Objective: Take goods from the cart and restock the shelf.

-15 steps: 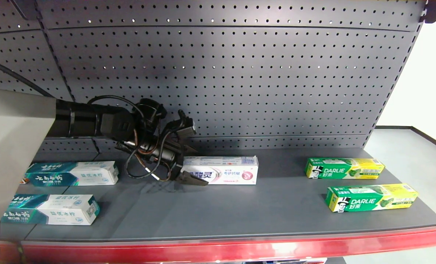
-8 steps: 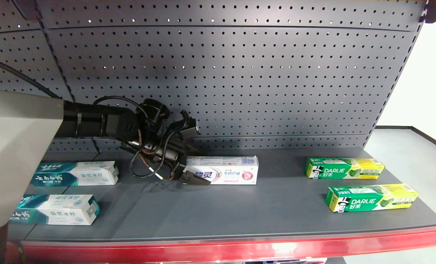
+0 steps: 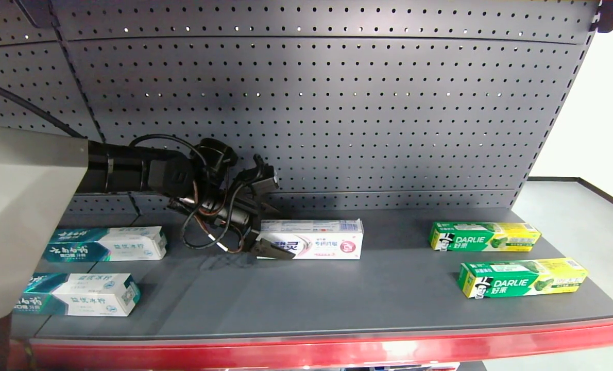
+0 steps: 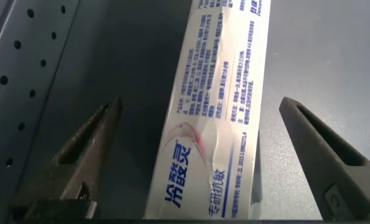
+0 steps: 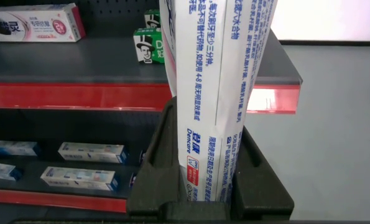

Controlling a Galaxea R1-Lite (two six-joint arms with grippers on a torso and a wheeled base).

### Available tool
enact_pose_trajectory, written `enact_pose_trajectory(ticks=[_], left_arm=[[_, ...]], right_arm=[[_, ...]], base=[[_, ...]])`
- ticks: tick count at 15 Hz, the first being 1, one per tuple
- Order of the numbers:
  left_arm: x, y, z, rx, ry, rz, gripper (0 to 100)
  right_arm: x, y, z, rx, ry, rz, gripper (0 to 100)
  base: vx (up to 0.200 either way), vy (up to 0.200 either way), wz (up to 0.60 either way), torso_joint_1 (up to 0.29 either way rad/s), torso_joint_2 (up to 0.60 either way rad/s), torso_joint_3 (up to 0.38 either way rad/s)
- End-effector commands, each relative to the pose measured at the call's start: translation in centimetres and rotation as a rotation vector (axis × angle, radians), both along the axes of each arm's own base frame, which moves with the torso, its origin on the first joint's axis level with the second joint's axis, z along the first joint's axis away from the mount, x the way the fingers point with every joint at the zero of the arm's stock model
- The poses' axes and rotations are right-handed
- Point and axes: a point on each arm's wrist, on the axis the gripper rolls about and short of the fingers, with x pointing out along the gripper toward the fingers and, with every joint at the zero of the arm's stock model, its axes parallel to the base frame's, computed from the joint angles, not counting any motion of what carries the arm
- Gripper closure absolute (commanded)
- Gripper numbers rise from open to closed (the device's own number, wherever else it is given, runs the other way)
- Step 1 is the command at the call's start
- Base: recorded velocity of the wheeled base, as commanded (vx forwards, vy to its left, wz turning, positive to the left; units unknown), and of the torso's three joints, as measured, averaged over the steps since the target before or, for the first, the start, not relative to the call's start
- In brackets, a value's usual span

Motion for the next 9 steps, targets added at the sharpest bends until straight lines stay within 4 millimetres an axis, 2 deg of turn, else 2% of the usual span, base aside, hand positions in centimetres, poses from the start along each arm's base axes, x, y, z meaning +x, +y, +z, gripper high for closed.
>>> enact_pose_trajectory(ticks=[1,3,4,9], left_arm=[[-0.06,-0.07,-0.03,0.001,0.003,-0.001,0],[-0.09,-0.13,-0.07,0.002,0.006,-0.001,0],[-0.10,-0.13,-0.06,-0.003,0.007,-0.004,100],[-0.21,-0.23,-0.12,0.002,0.013,-0.003,100]], right_arm=[[0.02,0.00,-0.05,0.000,0.002,0.001,100],[0.03,0.00,-0.09,-0.002,0.003,0.001,100],[0.03,0.00,-0.09,-0.002,0.003,0.001,100],[0.03,0.00,-0.09,-0.002,0.003,0.001,100]], base=[[0.000,0.000,0.00,0.000,0.00,0.000],[0.000,0.000,0.00,0.000,0.00,0.000],[0.000,0.000,0.00,0.000,0.00,0.000],[0.000,0.000,0.00,0.000,0.00,0.000]])
